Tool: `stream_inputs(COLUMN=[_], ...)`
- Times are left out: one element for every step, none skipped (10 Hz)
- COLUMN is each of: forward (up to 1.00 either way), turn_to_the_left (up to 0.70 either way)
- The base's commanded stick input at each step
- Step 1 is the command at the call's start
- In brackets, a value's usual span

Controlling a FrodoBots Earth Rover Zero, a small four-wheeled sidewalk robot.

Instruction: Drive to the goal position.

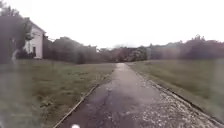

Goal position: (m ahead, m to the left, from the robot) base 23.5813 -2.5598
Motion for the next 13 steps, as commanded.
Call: stream_inputs(forward=[0.70,0.70,0.70,0.70,0.70,0.70,0.70,0.70,0.70,0.70,0.70,0.70,0.70], turn_to_the_left=[0.00,0.00,0.00,-0.09,-0.25,-0.32,-0.23,-0.01,0.00,0.00,0.00,0.00,0.00])
